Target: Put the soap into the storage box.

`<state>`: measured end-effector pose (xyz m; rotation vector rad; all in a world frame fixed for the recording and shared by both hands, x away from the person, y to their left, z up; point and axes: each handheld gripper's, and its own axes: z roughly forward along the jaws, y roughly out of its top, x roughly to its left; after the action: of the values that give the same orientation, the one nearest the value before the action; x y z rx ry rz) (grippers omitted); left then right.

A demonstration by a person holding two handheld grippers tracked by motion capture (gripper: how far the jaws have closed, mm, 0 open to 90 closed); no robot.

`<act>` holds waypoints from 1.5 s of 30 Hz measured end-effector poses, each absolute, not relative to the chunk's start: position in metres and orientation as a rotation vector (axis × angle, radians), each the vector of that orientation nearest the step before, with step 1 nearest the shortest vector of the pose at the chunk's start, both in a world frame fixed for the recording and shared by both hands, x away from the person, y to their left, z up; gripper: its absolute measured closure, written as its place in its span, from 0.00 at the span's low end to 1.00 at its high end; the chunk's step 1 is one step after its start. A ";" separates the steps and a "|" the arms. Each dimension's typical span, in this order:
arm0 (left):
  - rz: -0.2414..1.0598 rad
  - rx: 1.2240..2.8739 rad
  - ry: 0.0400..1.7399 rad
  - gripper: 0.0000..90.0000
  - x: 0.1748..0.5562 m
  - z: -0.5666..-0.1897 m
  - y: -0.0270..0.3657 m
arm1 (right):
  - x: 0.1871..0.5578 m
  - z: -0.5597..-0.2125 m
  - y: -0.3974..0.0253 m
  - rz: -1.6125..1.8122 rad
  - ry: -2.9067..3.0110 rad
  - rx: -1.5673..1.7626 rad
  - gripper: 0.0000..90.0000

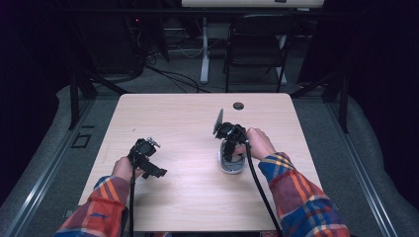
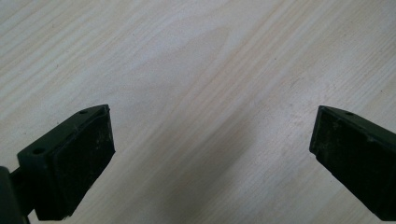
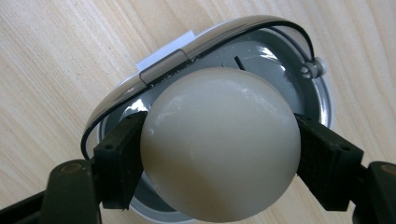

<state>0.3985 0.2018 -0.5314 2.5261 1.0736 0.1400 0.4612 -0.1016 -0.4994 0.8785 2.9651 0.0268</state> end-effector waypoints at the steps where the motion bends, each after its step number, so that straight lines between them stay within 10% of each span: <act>1: 0.141 2.528 1.074 0.00 0.399 -0.531 0.202 | 0.461 -0.500 -0.101 0.027 2.966 0.880 0.27; 45: 0.138 2.526 1.075 0.00 0.399 -0.532 0.202 | 0.461 -0.504 -0.105 0.010 2.995 0.840 0.25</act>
<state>0.3986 0.2016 -0.5317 2.5265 1.0753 0.1379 0.4612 -0.1052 -0.5040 0.8397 2.9949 0.0101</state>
